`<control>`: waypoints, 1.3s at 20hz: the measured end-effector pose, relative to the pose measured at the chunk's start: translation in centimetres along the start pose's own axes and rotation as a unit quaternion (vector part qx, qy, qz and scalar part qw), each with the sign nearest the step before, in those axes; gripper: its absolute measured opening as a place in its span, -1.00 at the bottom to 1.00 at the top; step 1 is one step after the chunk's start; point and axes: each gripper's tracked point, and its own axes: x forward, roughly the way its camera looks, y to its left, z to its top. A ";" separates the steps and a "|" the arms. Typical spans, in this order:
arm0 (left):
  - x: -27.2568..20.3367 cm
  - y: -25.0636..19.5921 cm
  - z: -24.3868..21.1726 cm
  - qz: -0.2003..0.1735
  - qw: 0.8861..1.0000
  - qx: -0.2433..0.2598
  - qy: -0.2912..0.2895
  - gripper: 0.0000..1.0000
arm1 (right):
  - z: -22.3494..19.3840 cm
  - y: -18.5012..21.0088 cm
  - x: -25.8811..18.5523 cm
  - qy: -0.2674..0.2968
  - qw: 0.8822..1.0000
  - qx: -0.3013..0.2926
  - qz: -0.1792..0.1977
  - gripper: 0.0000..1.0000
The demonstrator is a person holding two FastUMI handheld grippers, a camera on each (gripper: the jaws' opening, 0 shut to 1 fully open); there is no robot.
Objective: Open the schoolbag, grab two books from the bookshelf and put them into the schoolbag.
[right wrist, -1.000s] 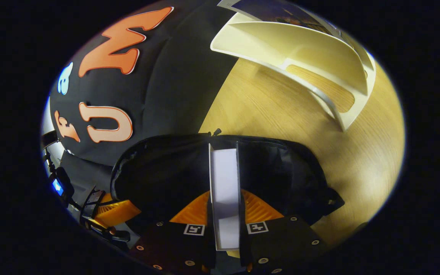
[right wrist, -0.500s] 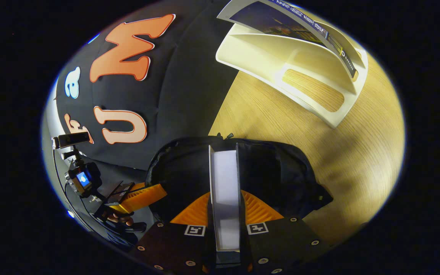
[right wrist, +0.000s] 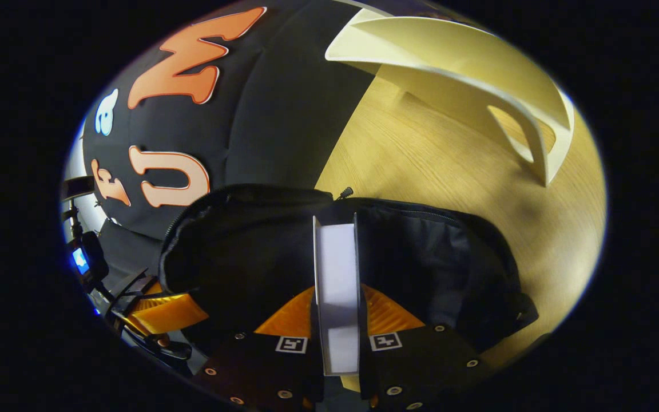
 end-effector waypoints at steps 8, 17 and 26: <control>0.1 0.7 0.0 0.010 1.000 -0.022 -0.003 -0.96 | -0.2 -1.4 1.9 0.025 0.998 -0.023 -0.061 -0.31; 0.6 1.8 -0.1 0.021 0.998 -0.050 -0.011 -0.96 | 1.9 -1.4 -6.5 0.085 0.974 -0.150 -0.143 0.94; 1.2 1.5 -0.4 0.036 0.996 -0.079 -0.018 -0.96 | 9.4 -0.4 -17.1 0.116 0.928 -0.273 -0.228 0.95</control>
